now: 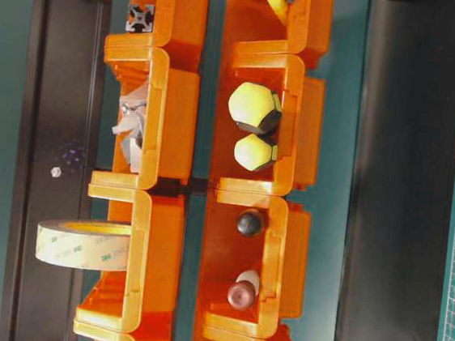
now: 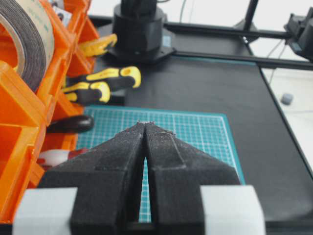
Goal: Pick frame from container rack with right arm.
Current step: 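Pull the black extrusion out of the bin and swing it over the mat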
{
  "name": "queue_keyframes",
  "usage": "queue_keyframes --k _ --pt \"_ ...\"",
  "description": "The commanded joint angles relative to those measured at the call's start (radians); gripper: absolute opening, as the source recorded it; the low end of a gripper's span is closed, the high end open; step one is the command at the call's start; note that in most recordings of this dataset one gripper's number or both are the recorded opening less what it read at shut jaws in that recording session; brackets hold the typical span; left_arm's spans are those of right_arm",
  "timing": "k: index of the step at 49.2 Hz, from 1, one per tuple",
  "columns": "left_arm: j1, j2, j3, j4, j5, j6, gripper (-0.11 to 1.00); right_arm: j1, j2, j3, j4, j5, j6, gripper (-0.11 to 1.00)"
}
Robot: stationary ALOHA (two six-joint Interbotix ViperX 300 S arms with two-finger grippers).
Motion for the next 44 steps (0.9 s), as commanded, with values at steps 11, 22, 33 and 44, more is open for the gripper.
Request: queue_keyframes --k 11,22,33,44 --pt "0.003 -0.043 -0.028 0.003 -0.002 -0.005 0.00 0.189 0.126 -0.255 0.003 -0.060 -0.011 0.24" --pt "0.009 -0.060 -0.031 0.003 0.000 -0.005 0.00 0.227 0.172 -0.272 0.130 -0.141 -0.011 0.24" --pt "0.009 -0.057 -0.029 0.003 -0.002 -0.005 0.00 0.202 0.164 -0.150 0.202 -0.310 -0.011 0.24" --pt "0.009 -0.049 -0.028 0.003 -0.002 -0.006 0.00 0.115 0.144 -0.026 0.221 -0.540 -0.011 0.24"
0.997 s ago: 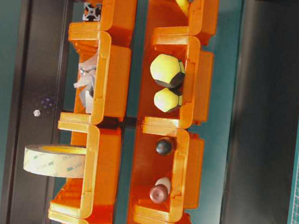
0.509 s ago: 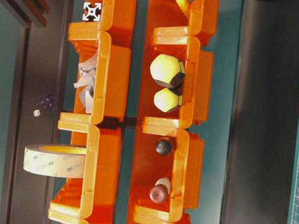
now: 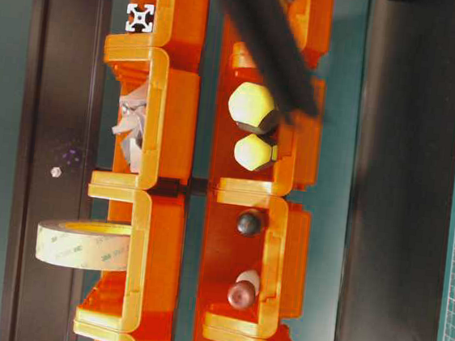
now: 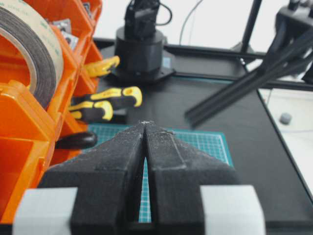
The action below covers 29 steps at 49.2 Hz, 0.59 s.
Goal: Pick frame from container rack with right arm.
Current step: 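Pull the black extrusion out of the bin and swing it over the mat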
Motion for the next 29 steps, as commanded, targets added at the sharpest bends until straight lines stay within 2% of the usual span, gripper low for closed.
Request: queue_keyframes --k 1,13,18,29 --pt "0.002 0.011 -0.031 0.003 -0.005 -0.003 0.00 -0.044 -0.041 0.035 -0.002 -0.107 0.002 0.24" --pt "0.002 0.006 -0.031 0.003 -0.005 -0.002 0.00 -0.199 -0.012 0.110 -0.008 -0.368 -0.002 0.24" --pt "0.002 0.009 -0.029 0.003 -0.005 -0.002 0.00 -0.264 0.005 0.115 -0.011 -0.440 -0.009 0.24" --pt "0.017 0.012 -0.029 0.003 -0.005 0.000 0.00 -0.368 0.044 0.081 -0.005 -0.522 -0.153 0.24"
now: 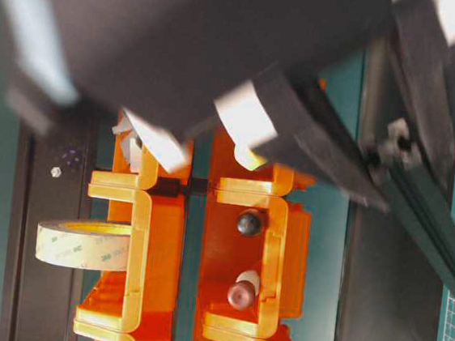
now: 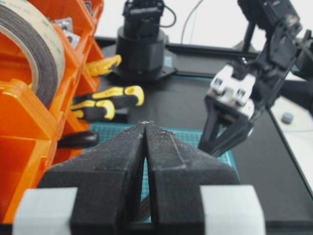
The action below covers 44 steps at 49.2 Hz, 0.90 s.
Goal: Pick frame from container rack with right arm.
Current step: 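Pull the black extrusion out of the bin and swing it over the mat, then lower the held extrusion flat onto the green mat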
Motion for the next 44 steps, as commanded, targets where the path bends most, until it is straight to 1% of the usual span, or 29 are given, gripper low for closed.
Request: queue_keyframes --k 1,8,15,17,21,25,35,41,44 --pt "0.011 0.009 -0.028 0.003 -0.006 -0.002 0.00 -0.029 -0.008 -0.035 -0.002 -0.020 -0.044 0.24" --pt "0.012 0.006 -0.026 0.003 -0.006 0.000 0.00 -0.054 0.000 -0.040 0.026 -0.034 -0.087 0.24" --pt "0.012 0.009 -0.026 0.003 -0.006 0.000 0.00 -0.057 0.005 -0.040 0.054 -0.049 -0.091 0.24" --pt "0.012 0.008 -0.026 0.003 -0.005 0.002 0.00 -0.058 0.006 -0.041 0.069 -0.054 -0.091 0.24" --pt "0.017 0.008 -0.026 0.003 -0.006 0.002 0.00 -0.058 0.009 -0.041 0.117 -0.075 -0.092 0.24" --pt "0.021 0.006 -0.026 0.003 -0.006 0.002 0.00 -0.058 0.012 -0.035 0.146 -0.091 -0.092 0.24" --pt "0.025 0.008 -0.023 0.003 -0.005 0.002 0.00 -0.060 0.014 -0.021 0.153 -0.103 -0.069 0.24" --pt "0.025 0.011 -0.023 0.003 -0.006 0.000 0.00 -0.060 0.014 -0.020 0.175 -0.106 -0.074 0.24" --pt "0.025 0.009 -0.023 0.003 -0.005 -0.002 0.00 -0.060 0.014 -0.021 0.193 -0.110 -0.074 0.24"
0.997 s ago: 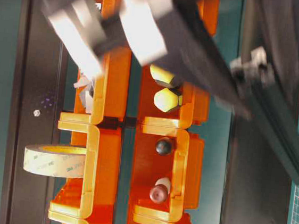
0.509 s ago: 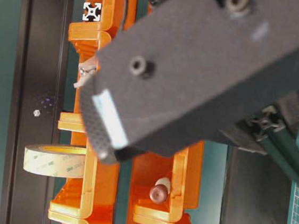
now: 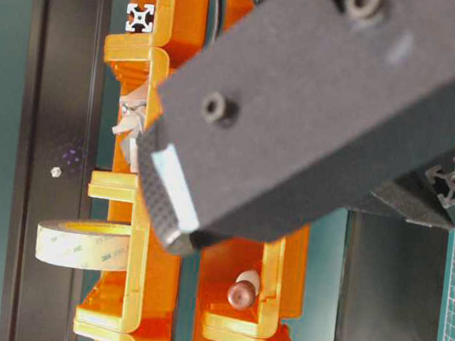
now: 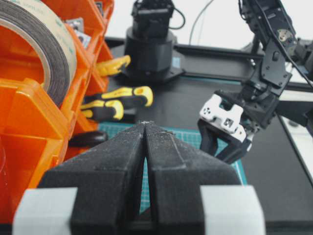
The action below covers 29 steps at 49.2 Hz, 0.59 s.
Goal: Pick frame from container rack with right arm.
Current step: 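Lower the held extrusion flat onto the green mat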
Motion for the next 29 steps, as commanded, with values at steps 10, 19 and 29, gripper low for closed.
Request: queue_keyframes --k 10,19,29 --pt "0.003 0.008 -0.023 0.003 -0.005 -0.002 0.00 0.000 -0.015 -0.006 0.118 -0.043 0.002 0.26" --pt "0.003 0.006 -0.020 0.003 -0.005 -0.002 0.00 0.002 -0.015 -0.006 0.169 -0.058 0.011 0.63" --pt "0.003 0.005 -0.015 0.003 -0.005 -0.002 0.00 0.000 -0.014 -0.014 0.213 -0.075 0.035 0.85"
